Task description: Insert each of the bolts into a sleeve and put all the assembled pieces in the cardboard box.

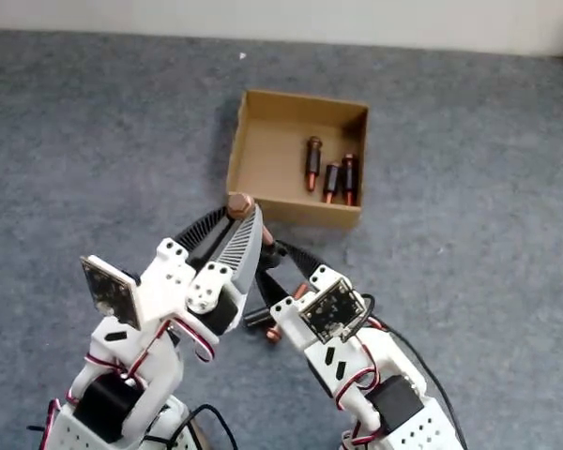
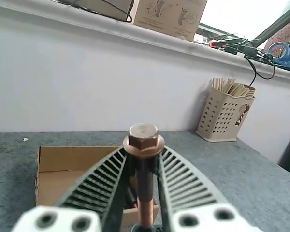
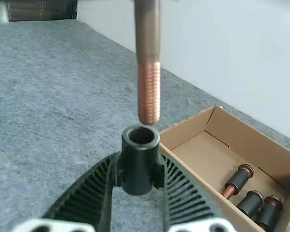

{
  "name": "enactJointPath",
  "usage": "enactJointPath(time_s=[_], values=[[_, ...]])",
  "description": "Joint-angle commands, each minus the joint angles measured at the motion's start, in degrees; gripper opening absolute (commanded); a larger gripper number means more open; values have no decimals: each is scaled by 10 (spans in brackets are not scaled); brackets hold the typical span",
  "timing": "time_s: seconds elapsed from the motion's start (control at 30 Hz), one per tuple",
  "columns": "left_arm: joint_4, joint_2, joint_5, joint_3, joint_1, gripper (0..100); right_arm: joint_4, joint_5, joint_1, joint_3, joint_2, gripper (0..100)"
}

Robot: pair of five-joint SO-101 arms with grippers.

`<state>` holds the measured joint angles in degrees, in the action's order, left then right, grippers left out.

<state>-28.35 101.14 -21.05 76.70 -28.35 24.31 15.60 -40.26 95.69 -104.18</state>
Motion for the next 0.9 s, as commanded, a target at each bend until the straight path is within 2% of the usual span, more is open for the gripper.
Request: enactJointPath(time_s=[0.0, 0.17, 0.43, 0.63, 0.73, 0.87], values=[[-33, 7, -6, -41, -15, 5, -22, 5, 0, 54, -10, 5], [-75, 7, -6, -39, -17, 5, -22, 5, 0, 53, -10, 5], [-73, 7, -4, 9, -15, 5, -21, 5, 0, 54, -10, 5], [-76, 7, 161, 12, -19, 5, -21, 5, 6, 54, -10, 5], [-98, 7, 184, 10, -19, 17, -21, 5, 21, 54, -10, 5], [-158, 7, 182, 7, -19, 143, -21, 5, 27, 54, -10, 5]])
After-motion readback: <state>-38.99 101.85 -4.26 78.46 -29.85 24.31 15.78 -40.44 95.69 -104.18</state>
